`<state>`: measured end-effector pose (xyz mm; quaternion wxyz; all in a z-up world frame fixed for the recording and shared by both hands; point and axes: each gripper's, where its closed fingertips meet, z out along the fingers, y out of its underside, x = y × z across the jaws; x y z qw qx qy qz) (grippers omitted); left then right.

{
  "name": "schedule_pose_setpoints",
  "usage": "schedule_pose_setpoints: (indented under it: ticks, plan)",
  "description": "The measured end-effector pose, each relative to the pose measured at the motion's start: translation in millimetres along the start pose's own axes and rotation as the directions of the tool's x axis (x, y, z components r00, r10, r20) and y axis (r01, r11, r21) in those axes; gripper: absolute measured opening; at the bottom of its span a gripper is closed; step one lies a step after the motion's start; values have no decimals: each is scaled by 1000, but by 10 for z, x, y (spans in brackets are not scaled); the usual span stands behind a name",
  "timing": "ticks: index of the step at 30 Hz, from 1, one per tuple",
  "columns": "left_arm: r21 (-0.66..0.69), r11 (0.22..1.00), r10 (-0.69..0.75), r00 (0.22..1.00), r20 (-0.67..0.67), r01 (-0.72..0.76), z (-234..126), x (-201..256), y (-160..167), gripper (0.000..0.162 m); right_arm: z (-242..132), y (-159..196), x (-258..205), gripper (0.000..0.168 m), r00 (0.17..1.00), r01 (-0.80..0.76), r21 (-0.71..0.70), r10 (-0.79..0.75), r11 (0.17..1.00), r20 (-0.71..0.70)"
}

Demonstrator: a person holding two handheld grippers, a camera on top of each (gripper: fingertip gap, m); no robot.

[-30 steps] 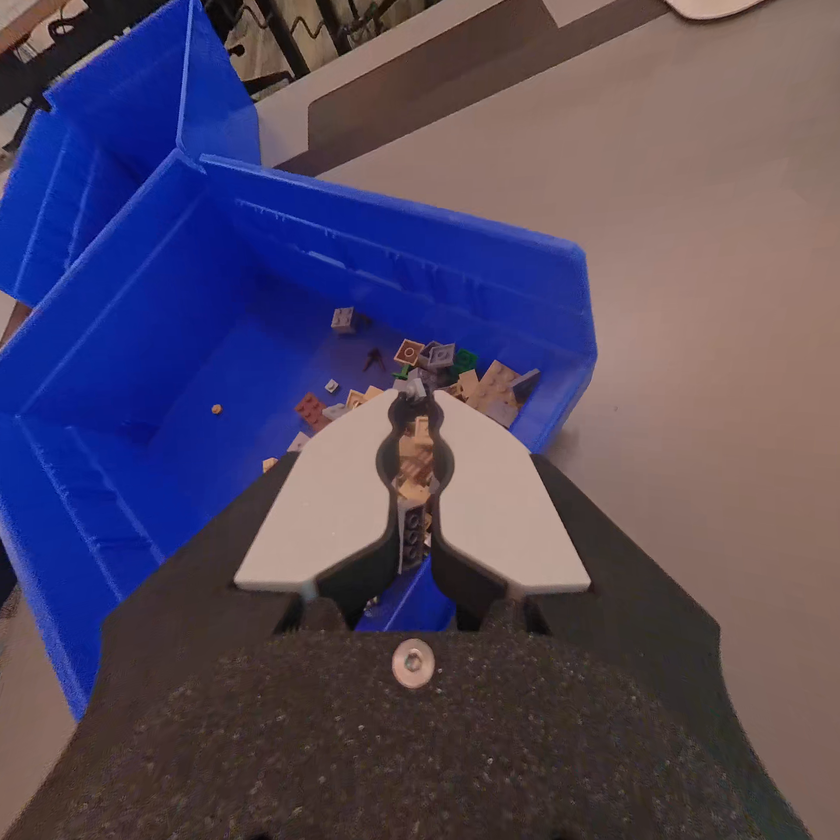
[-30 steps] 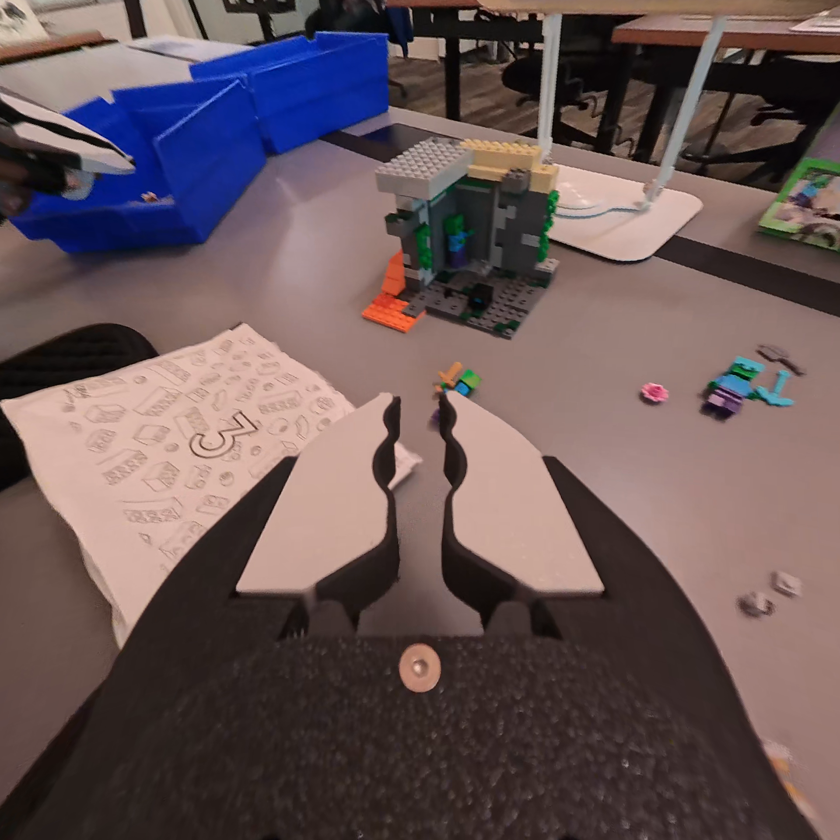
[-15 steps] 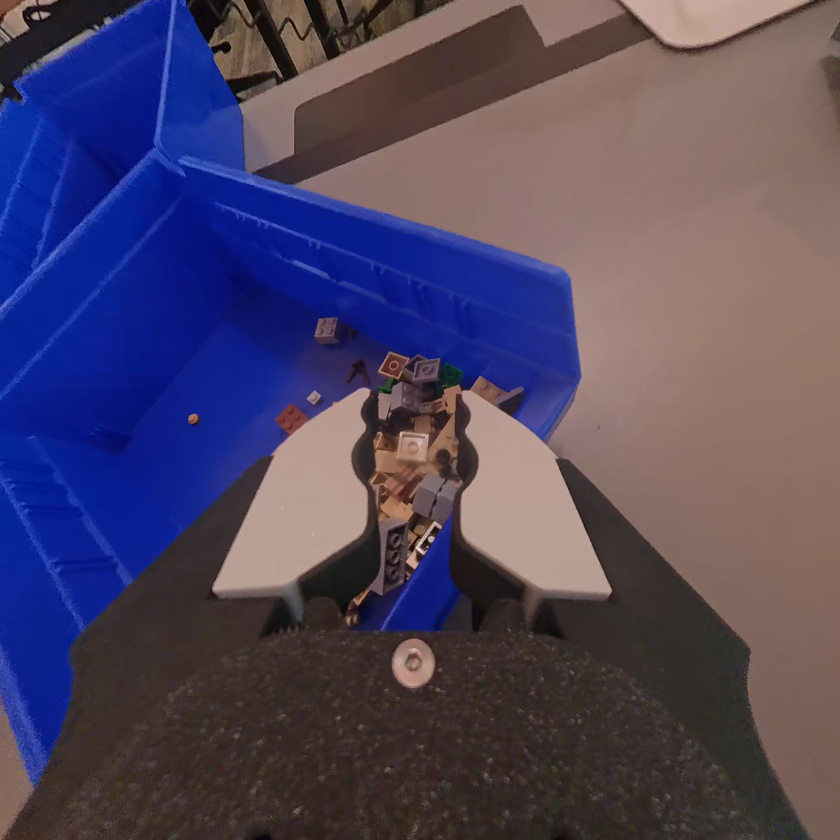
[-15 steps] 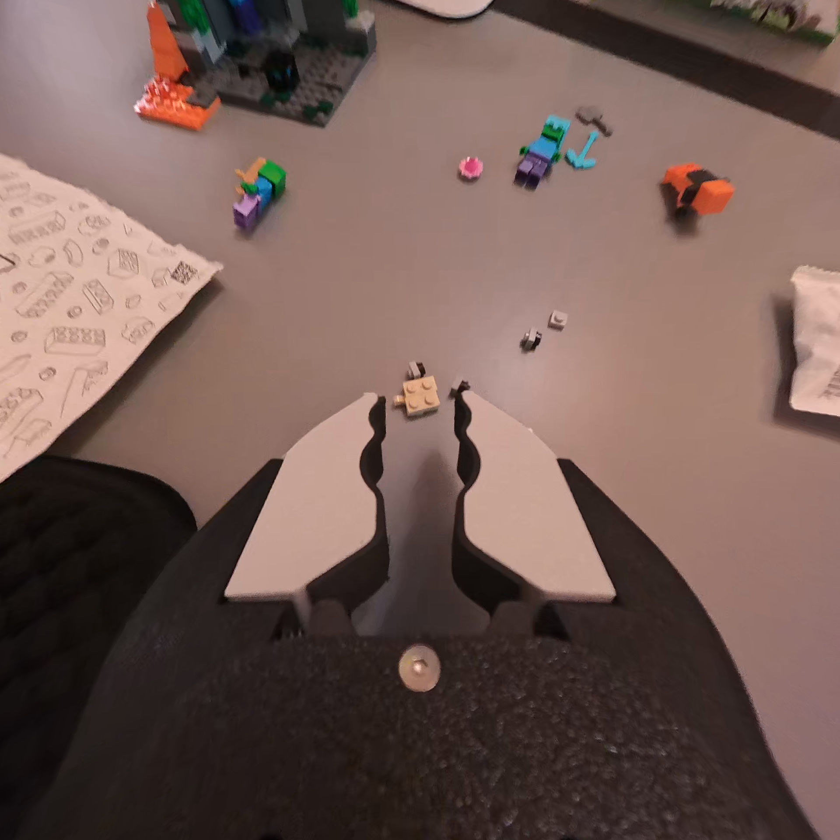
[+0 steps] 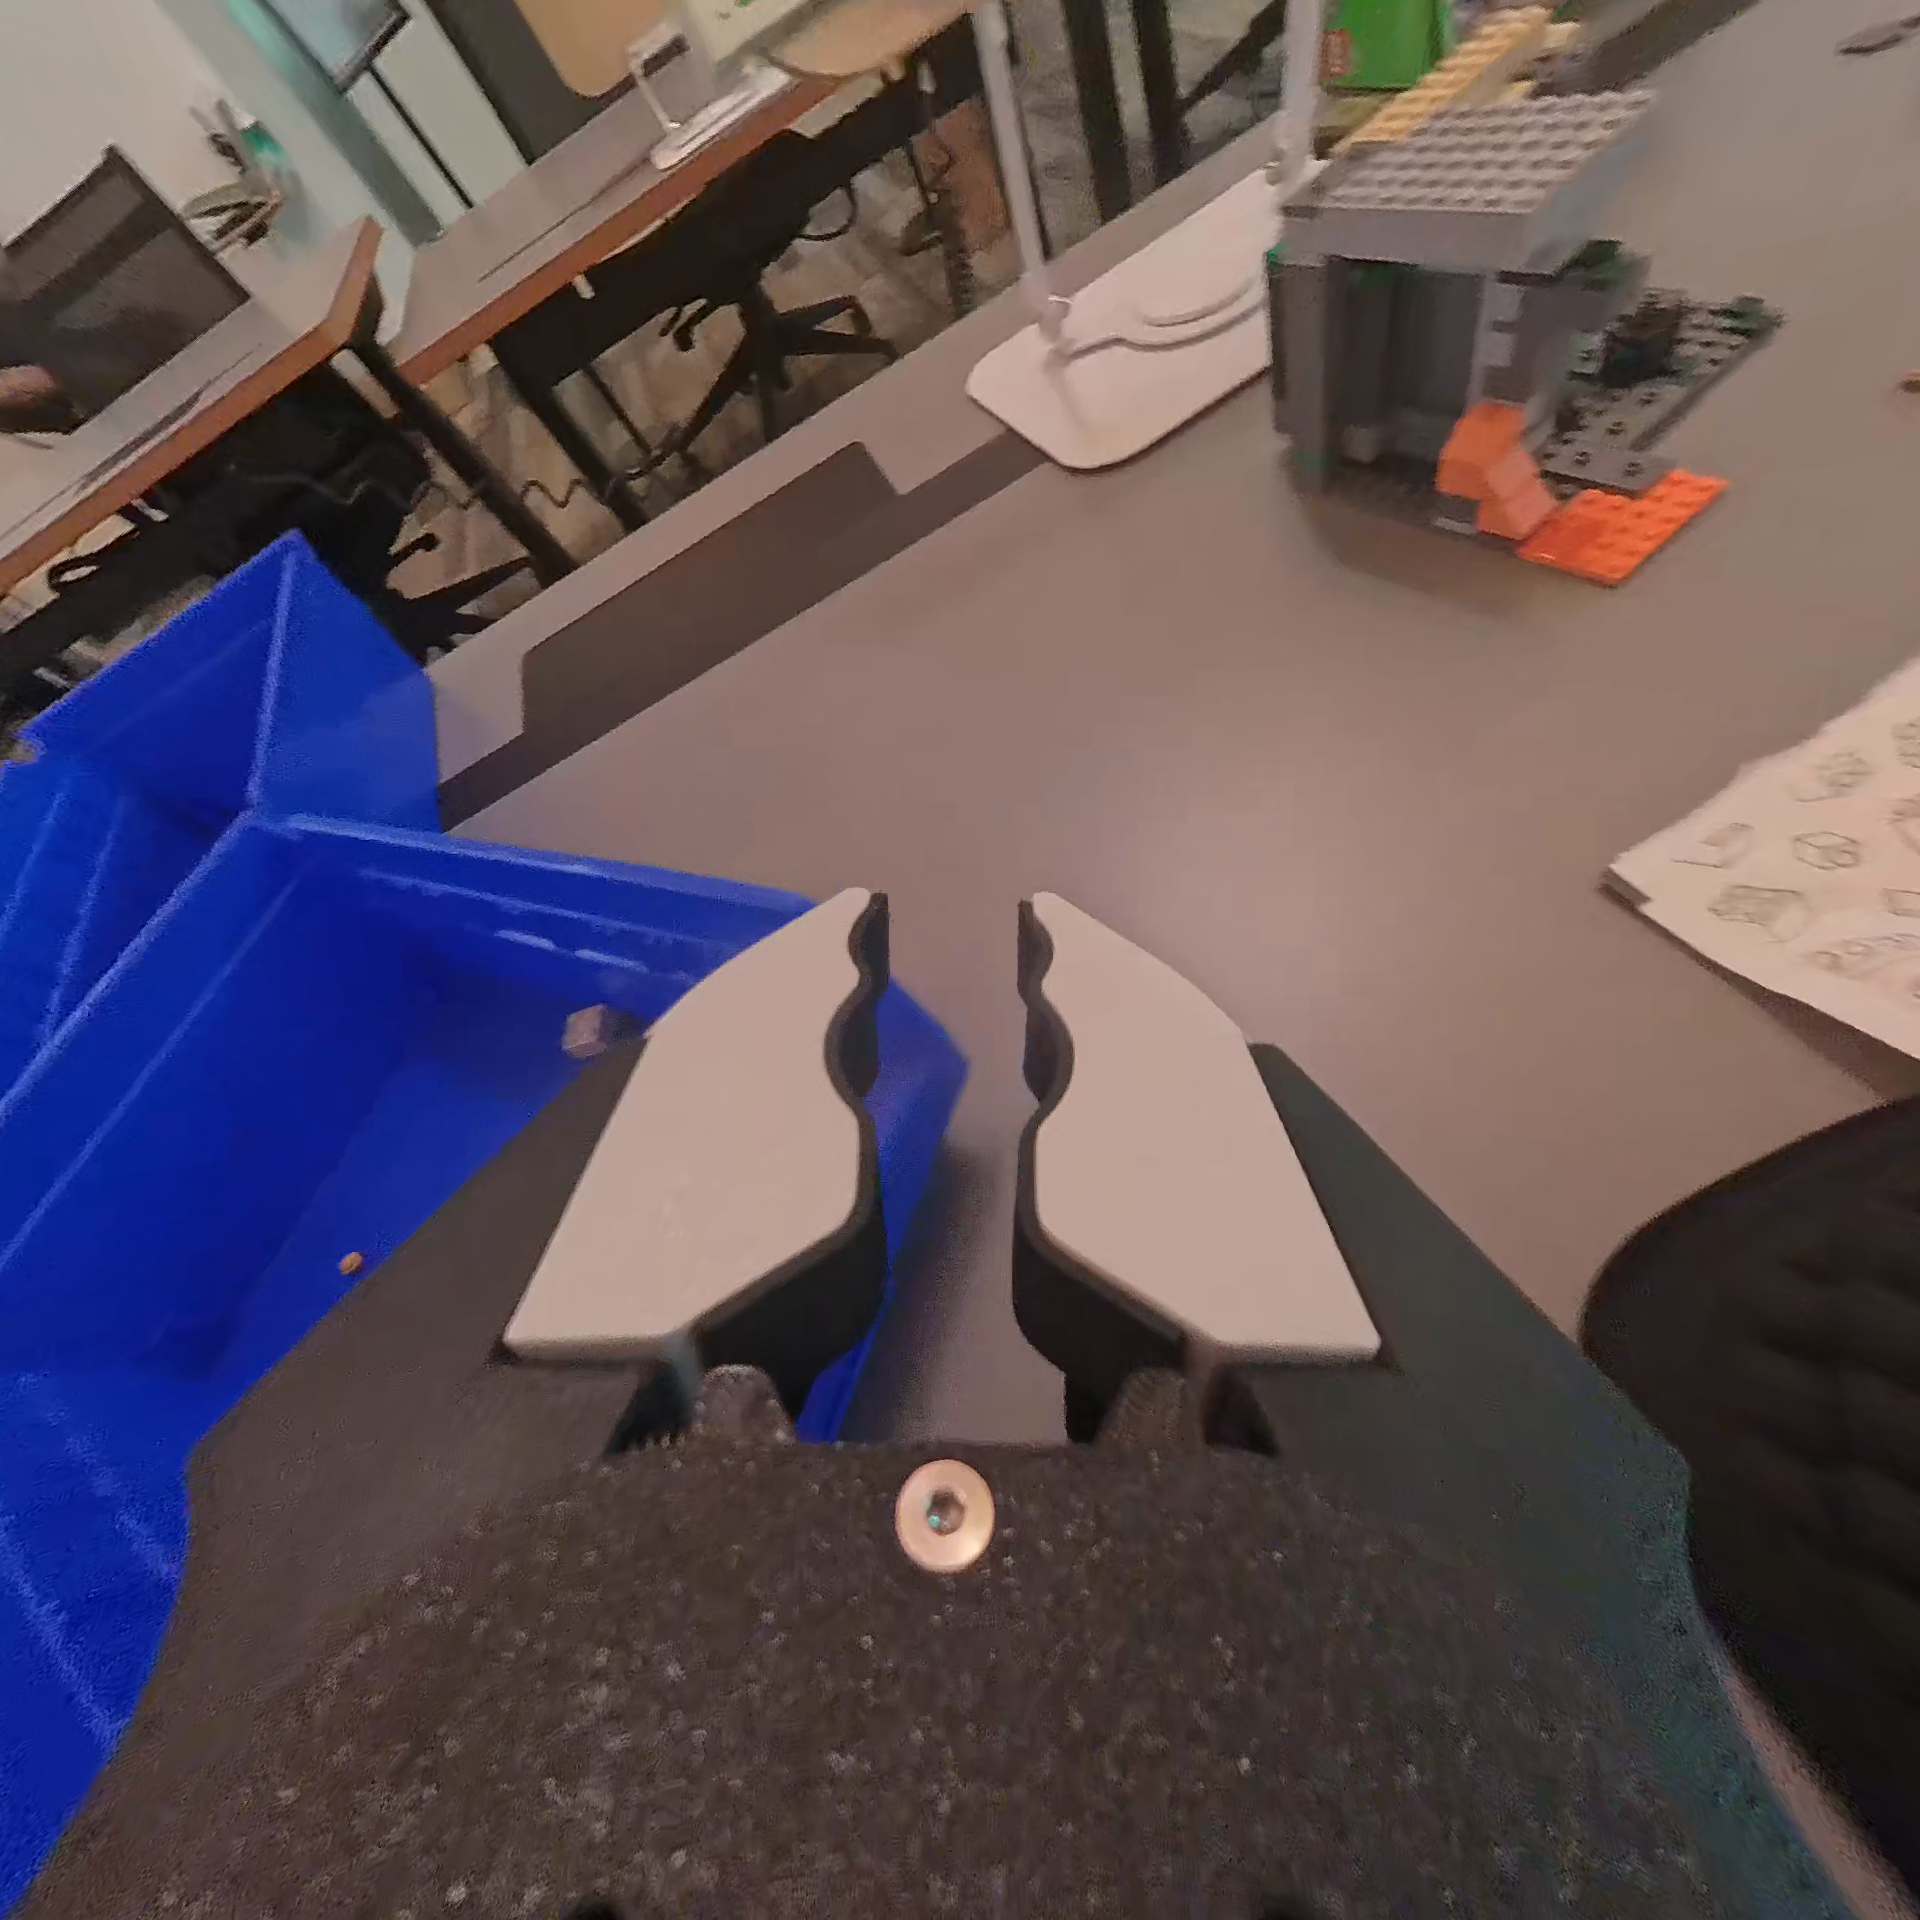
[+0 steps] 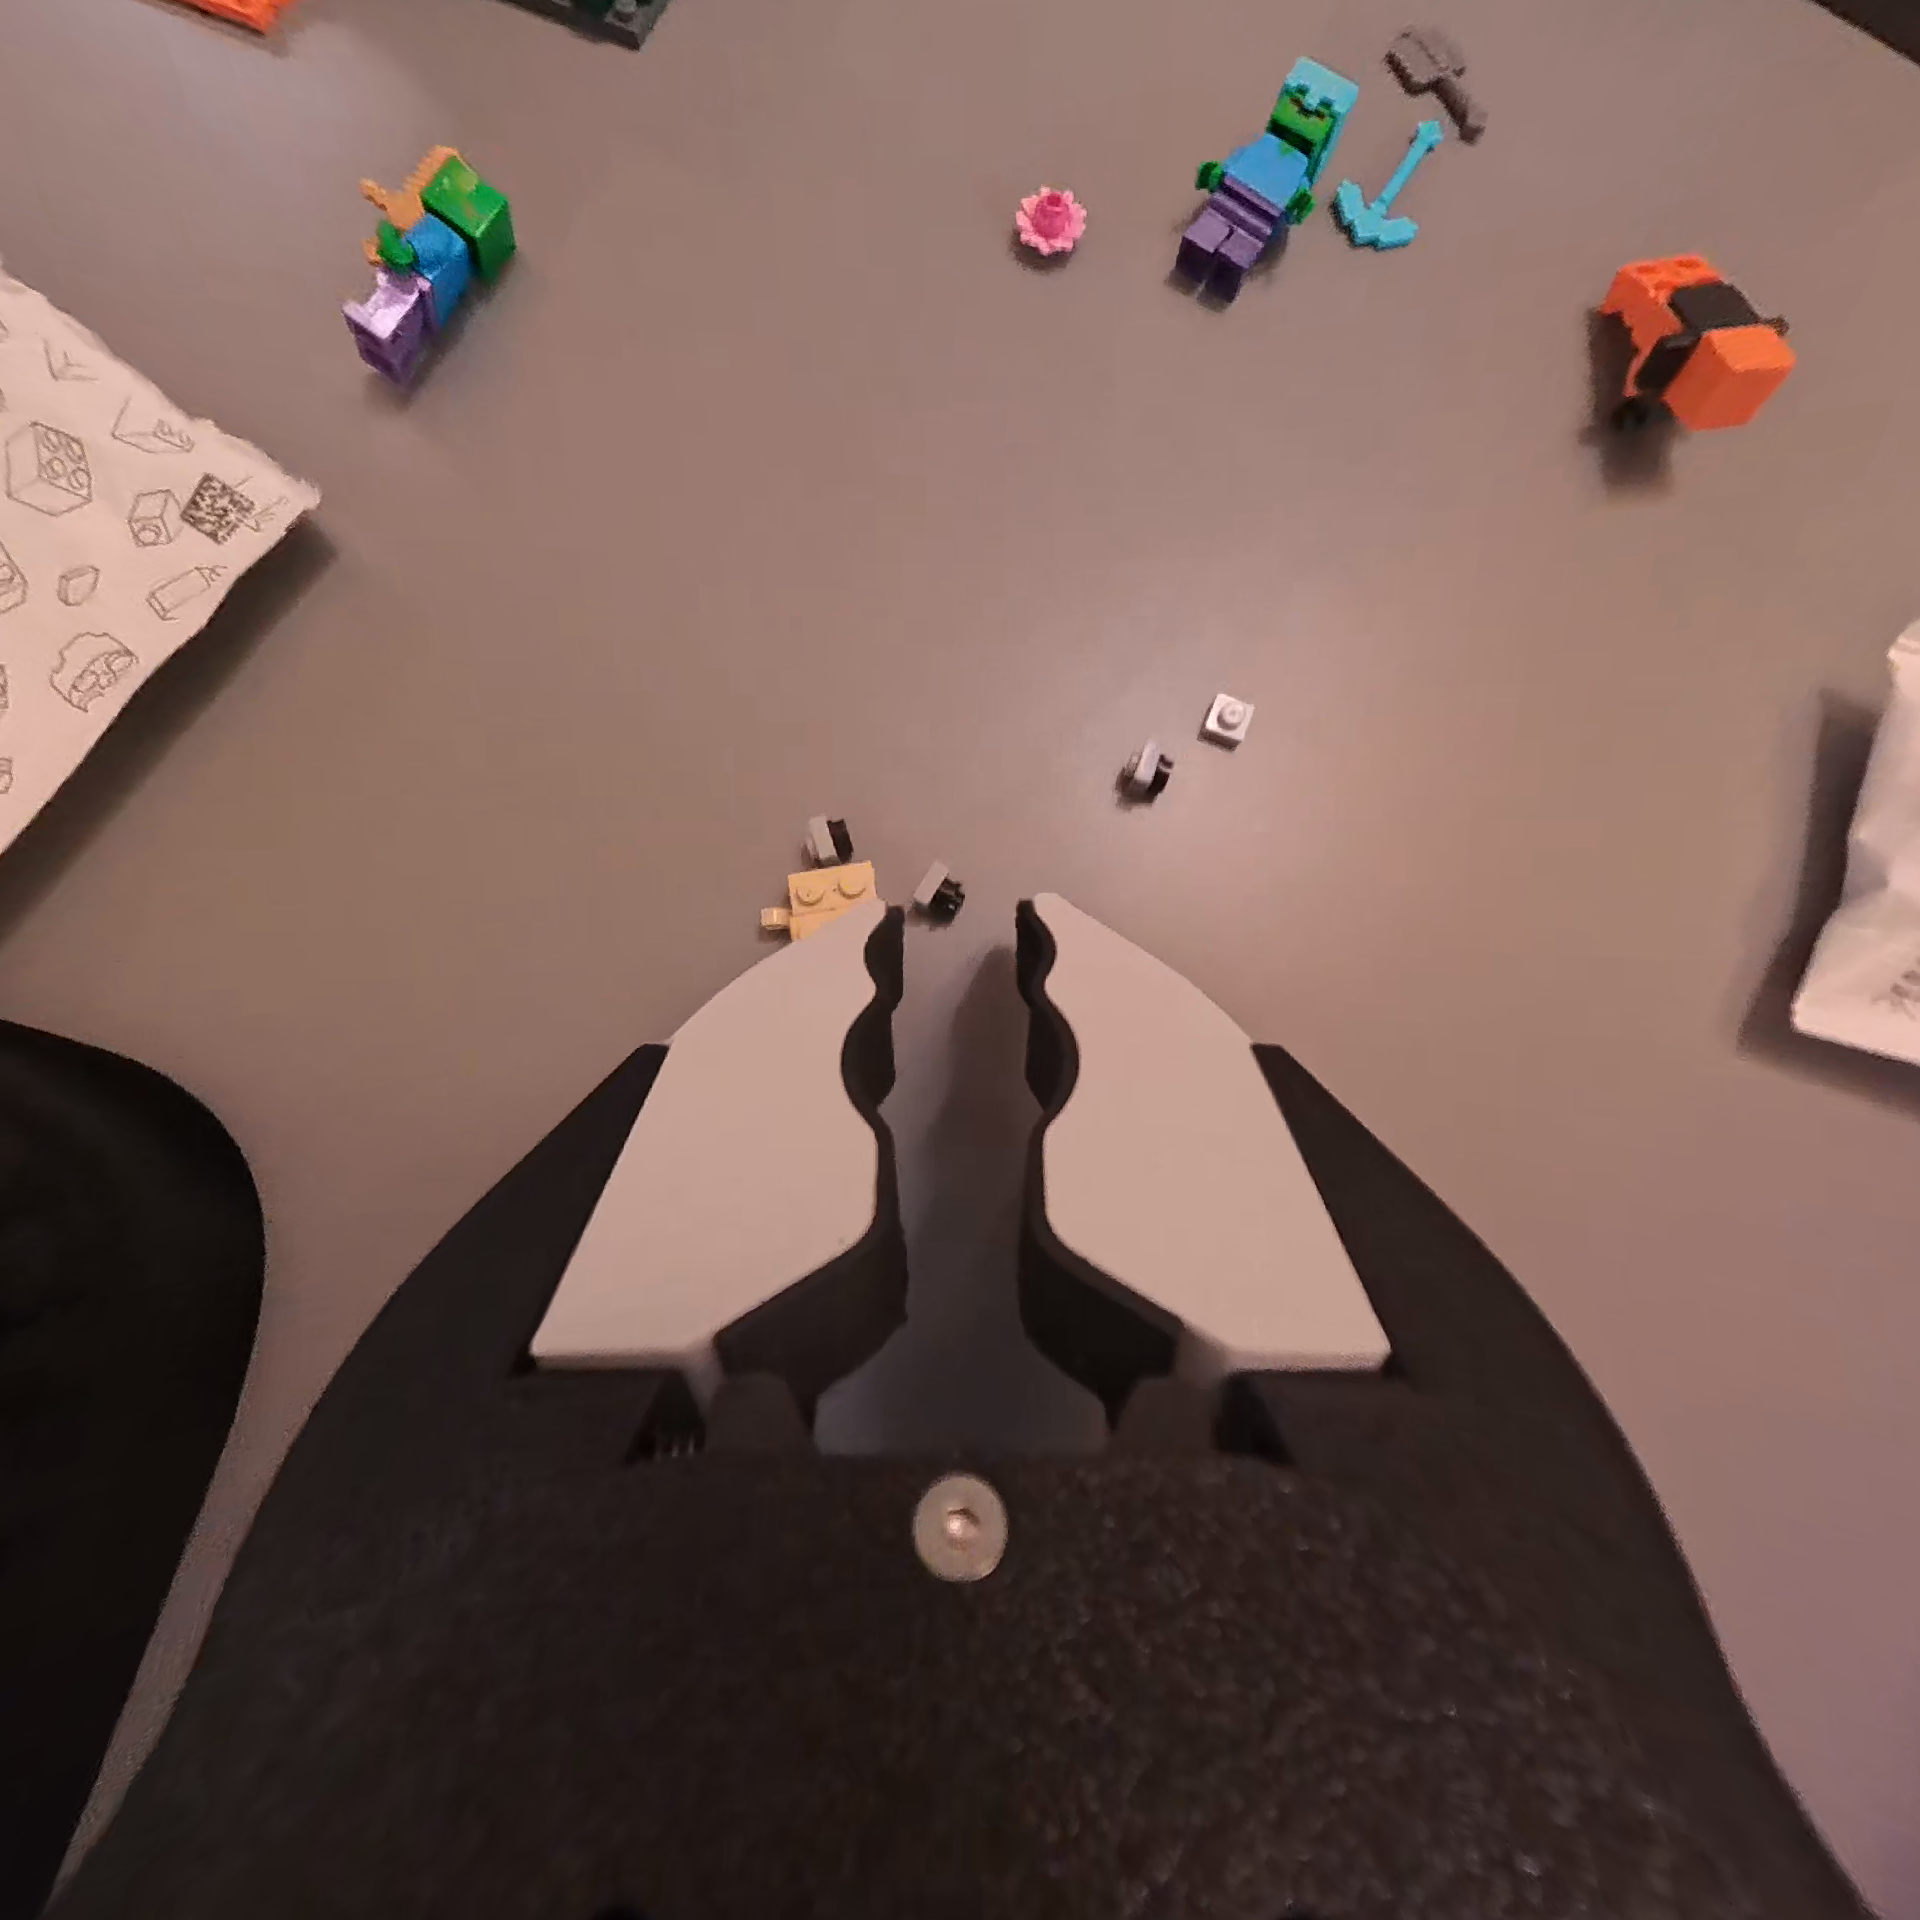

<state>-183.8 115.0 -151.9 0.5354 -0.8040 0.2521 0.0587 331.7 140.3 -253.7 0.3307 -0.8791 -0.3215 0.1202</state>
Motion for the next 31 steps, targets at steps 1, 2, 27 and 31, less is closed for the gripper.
schedule_pose_setpoints:
  ticks: [1,2,27,31]
  plan:
    - [1,1000,6,1000,-28,-6,17,81,3,24,11,-5,-4,20,1000,25,-7,-24,1000,15]
    - [3,1000,6,998,-62,-6,32,168,6,23,21,-10,-14,20,998,54,-13,-53,998,34]
    - [103,994,82,874,-478,-37,194,1483,-403,16,-78,-369,-498,7,862,473,53,-474,879,178]
    - [117,987,15,665,-747,109,75,2113,-771,16,-183,-726,-1106,7,781,580,195,-608,791,141]
